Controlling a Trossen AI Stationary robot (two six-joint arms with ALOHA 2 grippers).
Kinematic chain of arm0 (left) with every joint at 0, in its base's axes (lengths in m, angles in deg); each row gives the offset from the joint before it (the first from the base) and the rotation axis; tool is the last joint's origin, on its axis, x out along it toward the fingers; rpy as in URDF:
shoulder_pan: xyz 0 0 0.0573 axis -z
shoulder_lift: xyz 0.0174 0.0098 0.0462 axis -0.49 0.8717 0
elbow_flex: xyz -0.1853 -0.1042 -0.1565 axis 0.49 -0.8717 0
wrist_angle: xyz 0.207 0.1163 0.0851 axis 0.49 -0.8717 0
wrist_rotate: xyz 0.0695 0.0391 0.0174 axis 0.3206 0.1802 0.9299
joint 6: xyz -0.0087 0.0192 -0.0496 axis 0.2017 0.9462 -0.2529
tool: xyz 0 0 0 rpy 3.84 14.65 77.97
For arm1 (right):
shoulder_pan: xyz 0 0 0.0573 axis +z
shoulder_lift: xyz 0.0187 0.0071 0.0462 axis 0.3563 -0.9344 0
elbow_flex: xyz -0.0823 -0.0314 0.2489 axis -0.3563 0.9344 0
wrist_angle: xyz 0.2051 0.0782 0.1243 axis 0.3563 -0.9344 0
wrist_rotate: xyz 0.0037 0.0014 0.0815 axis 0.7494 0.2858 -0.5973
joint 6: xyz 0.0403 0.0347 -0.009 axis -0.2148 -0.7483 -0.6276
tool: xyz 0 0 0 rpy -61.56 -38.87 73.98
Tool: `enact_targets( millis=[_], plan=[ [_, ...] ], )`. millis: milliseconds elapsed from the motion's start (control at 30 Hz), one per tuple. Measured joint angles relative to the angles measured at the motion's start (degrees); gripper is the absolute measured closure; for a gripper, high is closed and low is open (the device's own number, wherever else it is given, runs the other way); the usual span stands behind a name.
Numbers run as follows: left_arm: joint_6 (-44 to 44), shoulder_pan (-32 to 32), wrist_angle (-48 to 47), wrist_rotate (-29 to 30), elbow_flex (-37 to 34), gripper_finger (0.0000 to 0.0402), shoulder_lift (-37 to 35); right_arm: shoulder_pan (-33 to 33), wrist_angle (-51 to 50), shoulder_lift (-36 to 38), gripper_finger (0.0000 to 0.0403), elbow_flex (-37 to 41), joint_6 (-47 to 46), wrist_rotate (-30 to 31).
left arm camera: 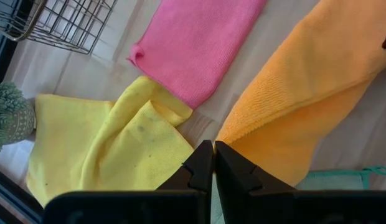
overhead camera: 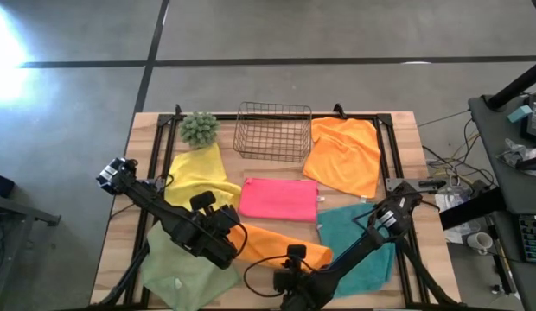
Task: Fold microfiber towels
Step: Fold the bottom orange microfiber towel
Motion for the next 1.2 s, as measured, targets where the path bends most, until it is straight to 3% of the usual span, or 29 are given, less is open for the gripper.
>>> enact_targets(
  millis=[433, 767, 1200],
  plan=[
    [0.42, -0.02, -0.02, -0.02, 0.00, 0.0402, 0.00, -0.30, -4.29, 0.20, 0.0297, 0.41, -4.12, -0.09],
    [0.46, -0.02, -0.03, -0.02, 0.00, 0.0402, 0.00, -0.68, -8.79, 0.44, 0.0388, 0.41, -8.03, -0.44],
    [6.88, 0.24, 0.43, -2.47, 1.56, 0.0402, 0.00, 0.54, -13.66, 7.22, 0.0394, 0.41, -8.41, -1.54]
  ],
)
